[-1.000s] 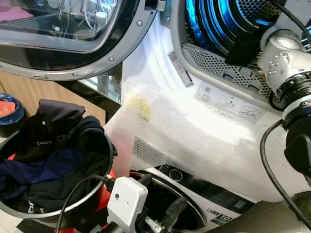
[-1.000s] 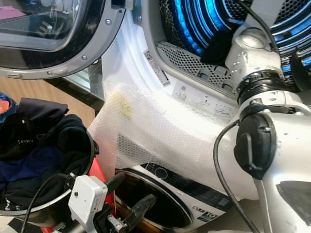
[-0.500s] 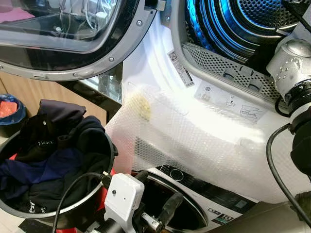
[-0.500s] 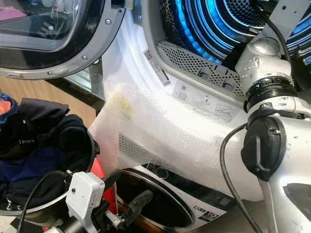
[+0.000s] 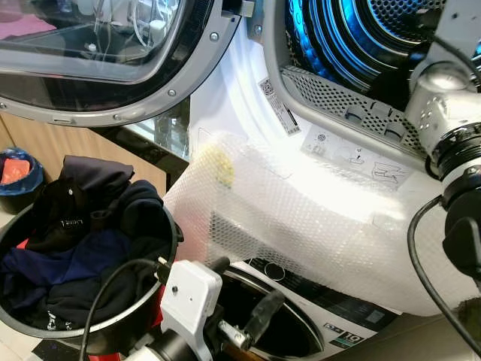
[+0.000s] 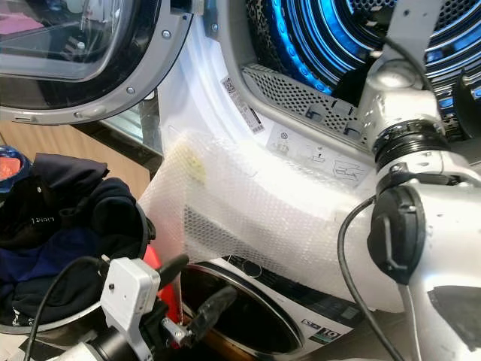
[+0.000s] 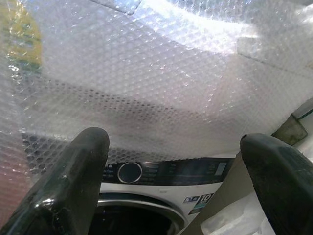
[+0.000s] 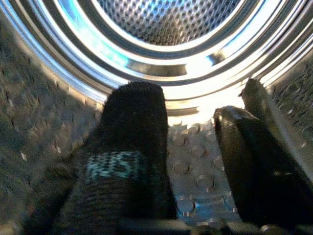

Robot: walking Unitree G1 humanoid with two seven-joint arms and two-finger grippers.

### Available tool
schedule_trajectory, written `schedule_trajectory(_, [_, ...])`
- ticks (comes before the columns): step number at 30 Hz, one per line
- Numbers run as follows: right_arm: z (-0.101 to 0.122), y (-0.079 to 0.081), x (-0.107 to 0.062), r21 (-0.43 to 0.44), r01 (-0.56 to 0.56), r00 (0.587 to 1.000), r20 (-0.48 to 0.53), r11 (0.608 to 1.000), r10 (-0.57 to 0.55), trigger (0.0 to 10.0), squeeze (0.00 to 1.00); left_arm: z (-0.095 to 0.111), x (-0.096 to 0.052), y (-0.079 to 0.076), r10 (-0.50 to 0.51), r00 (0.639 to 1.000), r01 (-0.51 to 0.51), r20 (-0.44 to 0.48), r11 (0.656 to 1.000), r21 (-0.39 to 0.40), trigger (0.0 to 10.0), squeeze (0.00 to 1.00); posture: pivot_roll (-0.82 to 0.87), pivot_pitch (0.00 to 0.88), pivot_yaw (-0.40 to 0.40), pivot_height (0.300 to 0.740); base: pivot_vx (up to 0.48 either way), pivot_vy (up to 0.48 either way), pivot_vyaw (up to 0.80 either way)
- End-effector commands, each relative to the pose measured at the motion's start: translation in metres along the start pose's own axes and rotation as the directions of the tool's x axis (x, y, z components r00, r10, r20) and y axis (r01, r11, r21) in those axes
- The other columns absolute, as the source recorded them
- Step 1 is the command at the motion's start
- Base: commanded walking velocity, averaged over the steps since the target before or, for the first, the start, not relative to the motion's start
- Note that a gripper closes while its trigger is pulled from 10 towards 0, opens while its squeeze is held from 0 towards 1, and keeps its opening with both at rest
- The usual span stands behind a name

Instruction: Clothes washing

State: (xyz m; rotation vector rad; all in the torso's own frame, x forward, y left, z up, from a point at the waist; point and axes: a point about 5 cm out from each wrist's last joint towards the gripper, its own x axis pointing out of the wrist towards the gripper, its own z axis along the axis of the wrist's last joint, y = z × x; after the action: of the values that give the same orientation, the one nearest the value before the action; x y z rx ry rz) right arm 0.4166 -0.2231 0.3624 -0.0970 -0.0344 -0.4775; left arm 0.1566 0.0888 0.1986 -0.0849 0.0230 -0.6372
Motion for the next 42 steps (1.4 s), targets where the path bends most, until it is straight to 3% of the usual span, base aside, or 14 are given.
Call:
schedule_trajectory(1, [0.001, -0.011, 0.003, -0.019, 0.021, 1.0, 0.002, 1.0, -0.021, 10.0, 1.0, -0.003, 0.001, -0.003, -0.033, 0.999, 0.032, -0.02, 0.999, -0.024, 10.0, 0.0, 0.19, 0.089, -0.209, 0.74, 0.0, 0.0, 0.0])
schedule_trajectory(13, [-0.005, -0.036, 0.008, -0.012, 0.054, 0.997, -0.055, 0.998, -0.055, 10.0, 1.0, -0.003, 0.008, 0.0, -0.054, 0.998, 0.054, -0.009, 0.998, -0.024, 10.0, 0.0, 0.15, 0.069, -0.198, 0.74, 0.0, 0.0, 0.0])
schedule_trajectory(20, [0.0, -0.025, 0.005, -0.021, -0.073, 0.994, -0.077, 0.997, 0.071, 10.0, 1.0, -0.001, 0.014, 0.004, -0.076, 0.997, 0.076, 0.001, 0.997, -0.018, 10.0, 0.0, 0.13, 0.06, -0.184, 0.74, 0.0, 0.0, 0.0])
schedule_trajectory(22, [0.0, -0.019, 0.003, -0.092, -0.153, 0.985, -0.089, 0.984, 0.145, 10.0, 1.0, -0.001, 0.016, 0.005, -0.085, 0.996, 0.085, 0.006, 0.996, -0.015, 10.0, 0.0, 0.11, 0.052, -0.176, 0.74, 0.0, 0.0, 0.0])
schedule_trajectory(27, [0.013, -0.016, -0.001, -0.175, -0.233, 0.972, -0.068, 0.956, 0.225, 10.0, 1.0, 0.0, 0.019, 0.006, -0.098, 0.995, 0.098, 0.008, 0.995, -0.013, 10.0, 0.0, 0.1, 0.048, -0.171, 0.74, 0.0, 0.0, 0.0])
schedule_trajectory(37, [0.035, -0.027, -0.009, -0.353, -0.258, 0.961, 0.004, 0.899, 0.277, 10.0, 1.0, -0.001, 0.021, 0.006, -0.112, 0.994, 0.112, 0.008, 0.994, -0.016, 10.0, 0.0, 0.09, 0.037, -0.168, 0.74, 0.0, 0.0, 0.0])
schedule_trajectory(38, [0.035, -0.028, -0.012, -0.381, -0.271, 0.956, -0.002, 0.884, 0.292, 10.0, 0.8, -0.002, 0.021, 0.006, -0.114, 0.993, 0.114, 0.008, 0.993, -0.016, 10.0, 0.0, 0.08, 0.033, -0.167, 0.74, 0.0, 0.0, 0.0])
schedule_trajectory(39, [0.035, -0.028, -0.013, -0.401, -0.28, 0.953, -0.008, 0.872, 0.302, 10.0, 0.15, -0.002, 0.021, 0.006, -0.116, 0.993, 0.116, 0.007, 0.993, -0.017, 10.0, 0.0, 0.08, 0.034, -0.167, 0.74, 0.0, 0.0, 0.0])
schedule_trajectory(40, [0.034, -0.027, -0.015, -0.415, -0.299, 0.948, -0.023, 0.859, 0.319, 10.0, 0.15, -0.002, 0.022, 0.006, -0.118, 0.993, 0.118, 0.007, 0.993, -0.017, 10.0, 0.0, 0.08, 0.034, -0.167, 0.74, 0.0, 0.0, 0.0])
schedule_trajectory(41, [0.031, -0.027, -0.015, -0.444, -0.329, 0.937, -0.044, 0.833, 0.347, 10.0, 0.0, -0.002, 0.022, 0.006, -0.121, 0.993, 0.121, 0.007, 0.992, -0.018, 10.0, 0.0, 0.08, 0.033, -0.166, 0.74, 0.0, 0.0, 0.0])
schedule_trajectory(42, [0.029, -0.027, -0.016, -0.465, -0.353, 0.927, -0.055, 0.812, 0.372, 10.0, 0.0, -0.002, 0.022, 0.006, -0.123, 0.992, 0.123, 0.007, 0.992, -0.018, 10.0, 0.0, 0.08, 0.03, -0.165, 0.74, 0.0, 0.0, 0.0])
